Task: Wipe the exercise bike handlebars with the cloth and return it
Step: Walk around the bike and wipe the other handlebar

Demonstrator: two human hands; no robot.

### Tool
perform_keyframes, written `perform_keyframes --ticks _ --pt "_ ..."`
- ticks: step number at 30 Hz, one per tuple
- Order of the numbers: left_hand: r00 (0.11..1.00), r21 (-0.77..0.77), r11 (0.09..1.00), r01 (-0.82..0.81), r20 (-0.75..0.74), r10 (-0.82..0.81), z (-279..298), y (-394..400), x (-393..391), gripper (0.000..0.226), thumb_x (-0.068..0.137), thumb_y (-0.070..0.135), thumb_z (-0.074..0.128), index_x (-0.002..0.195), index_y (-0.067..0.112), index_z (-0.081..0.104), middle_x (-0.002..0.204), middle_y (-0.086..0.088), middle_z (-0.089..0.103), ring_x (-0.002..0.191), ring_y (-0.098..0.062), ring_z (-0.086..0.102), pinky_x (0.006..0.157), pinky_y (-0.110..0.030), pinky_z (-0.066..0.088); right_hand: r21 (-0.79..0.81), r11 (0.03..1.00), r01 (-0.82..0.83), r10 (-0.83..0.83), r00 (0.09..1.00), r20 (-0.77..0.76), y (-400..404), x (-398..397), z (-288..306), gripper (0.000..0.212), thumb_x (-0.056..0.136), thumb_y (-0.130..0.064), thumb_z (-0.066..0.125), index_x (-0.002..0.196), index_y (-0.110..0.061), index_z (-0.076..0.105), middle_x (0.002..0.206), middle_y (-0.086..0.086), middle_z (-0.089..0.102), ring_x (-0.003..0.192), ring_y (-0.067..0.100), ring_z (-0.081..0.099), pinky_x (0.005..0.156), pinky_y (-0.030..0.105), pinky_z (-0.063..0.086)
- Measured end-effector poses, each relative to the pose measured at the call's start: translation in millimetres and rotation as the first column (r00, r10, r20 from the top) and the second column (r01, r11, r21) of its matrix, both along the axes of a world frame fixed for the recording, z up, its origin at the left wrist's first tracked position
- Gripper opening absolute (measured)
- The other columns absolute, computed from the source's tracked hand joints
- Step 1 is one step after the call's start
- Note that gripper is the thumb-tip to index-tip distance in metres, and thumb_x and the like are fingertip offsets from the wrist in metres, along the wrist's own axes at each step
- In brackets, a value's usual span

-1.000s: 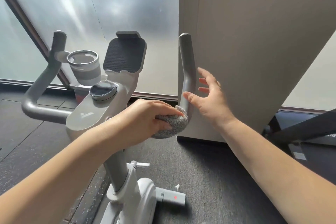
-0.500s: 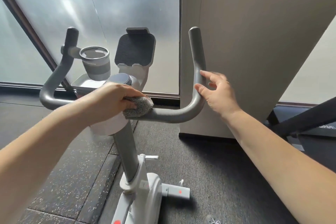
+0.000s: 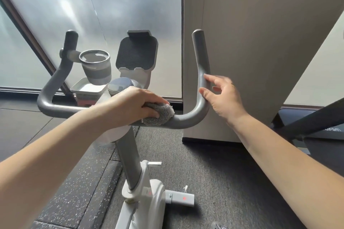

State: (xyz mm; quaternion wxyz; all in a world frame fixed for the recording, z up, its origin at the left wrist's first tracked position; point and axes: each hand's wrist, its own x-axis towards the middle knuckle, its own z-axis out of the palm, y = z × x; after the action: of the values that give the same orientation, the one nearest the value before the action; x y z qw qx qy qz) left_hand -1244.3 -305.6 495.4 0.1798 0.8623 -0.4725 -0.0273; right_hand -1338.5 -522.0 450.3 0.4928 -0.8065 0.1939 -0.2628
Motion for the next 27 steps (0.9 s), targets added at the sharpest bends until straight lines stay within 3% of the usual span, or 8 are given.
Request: perform_keyframes --ticks 2,6,9,12,17,21,24,27 --pt "1.0 0.05 0.999 -0.006 -0.02 0.007 3 4 7 0.038 0.075 0.017 0.075 0.105 0.038 0.068 0.08 0.025 0.06 0.073 0.021 0.054 0.064 0.0 0.039 -0.005 1.0 -0.005 0.005 1.0 -0.002 -2 0 0 0.044 0.087 -0.022 0.065 0.129 -0.025 0.055 0.137 -0.003 0.041 0.119 0.015 0.046 0.103 0.025 0.038" --pt "0.996 0.19 0.978 -0.087 0.01 0.087 10 24 34 0.041 0.077 0.02 0.073 0.109 0.044 0.065 0.099 0.013 0.069 0.089 -0.011 0.063 0.084 -0.031 0.052 -0.007 1.0 -0.013 0.013 1.0 -0.006 -4 0 0 0.044 0.087 -0.023 0.065 0.129 -0.026 0.055 0.136 -0.004 0.041 0.118 0.015 0.047 0.103 0.025 0.038" --pt "0.997 0.293 0.954 -0.069 0.064 0.052 11 25 42 0.035 0.084 0.028 0.066 0.115 0.043 0.061 0.1 0.016 0.066 0.093 -0.012 0.061 0.084 -0.027 0.047 -0.006 1.0 -0.026 0.026 1.0 -0.007 -6 0 0 0.045 0.086 -0.023 0.066 0.13 -0.026 0.055 0.135 -0.004 0.041 0.119 0.014 0.047 0.105 0.027 0.038" --pt "0.997 0.404 0.913 -0.052 0.067 0.027 9 15 45 0.031 0.088 0.036 0.058 0.119 0.035 0.059 0.101 0.007 0.067 0.091 -0.016 0.061 0.083 -0.034 0.049 -0.005 0.999 -0.037 0.037 0.999 -0.014 -7 0 0 0.045 0.086 -0.024 0.066 0.129 -0.026 0.055 0.135 -0.004 0.041 0.12 0.014 0.047 0.106 0.028 0.038" --pt "0.988 0.537 0.84 -0.076 0.155 -0.01 12 -5 44 0.027 0.091 0.043 0.048 0.108 0.026 0.061 0.086 0.002 0.062 0.081 -0.02 0.056 0.08 -0.035 0.048 0.003 0.999 -0.043 0.043 0.999 -0.013 -9 0 -1 0.046 0.085 -0.023 0.067 0.129 -0.026 0.056 0.133 -0.004 0.041 0.12 0.015 0.047 0.107 0.03 0.037" --pt "0.977 0.544 0.833 -0.103 0.212 -0.017 11 -16 39 0.028 0.088 0.049 0.047 0.103 0.031 0.062 0.088 0.007 0.064 0.083 -0.015 0.058 0.08 -0.031 0.048 0.005 0.999 -0.054 0.054 0.998 -0.01 -11 0 -1 0.047 0.085 -0.023 0.068 0.13 -0.025 0.056 0.134 -0.002 0.041 0.119 0.015 0.047 0.105 0.026 0.037" --pt "0.996 0.45 0.89 -0.068 0.089 0.031 7 -23 30 0.021 0.09 0.042 0.051 0.101 0.028 0.062 0.082 0.014 0.061 0.075 -0.007 0.055 0.065 -0.012 0.039 0.012 0.997 -0.076 0.077 0.997 -0.012 -16 0 0 0.046 0.083 -0.023 0.069 0.128 -0.026 0.057 0.133 -0.002 0.043 0.117 0.015 0.048 0.102 0.024 0.038" --pt "0.996 0.348 0.937 -0.002 -0.08 0.032 -1 -41 18 0.025 0.093 0.034 0.049 0.106 0.018 0.062 0.085 0.008 0.063 0.078 -0.011 0.056 0.067 -0.018 0.037 -0.002 0.997 -0.077 0.077 0.997 0.005 -24 1 1 0.039 0.083 -0.021 0.069 0.122 -0.026 0.061 0.129 -0.002 0.047 0.114 0.016 0.052 0.09 0.012 0.039"
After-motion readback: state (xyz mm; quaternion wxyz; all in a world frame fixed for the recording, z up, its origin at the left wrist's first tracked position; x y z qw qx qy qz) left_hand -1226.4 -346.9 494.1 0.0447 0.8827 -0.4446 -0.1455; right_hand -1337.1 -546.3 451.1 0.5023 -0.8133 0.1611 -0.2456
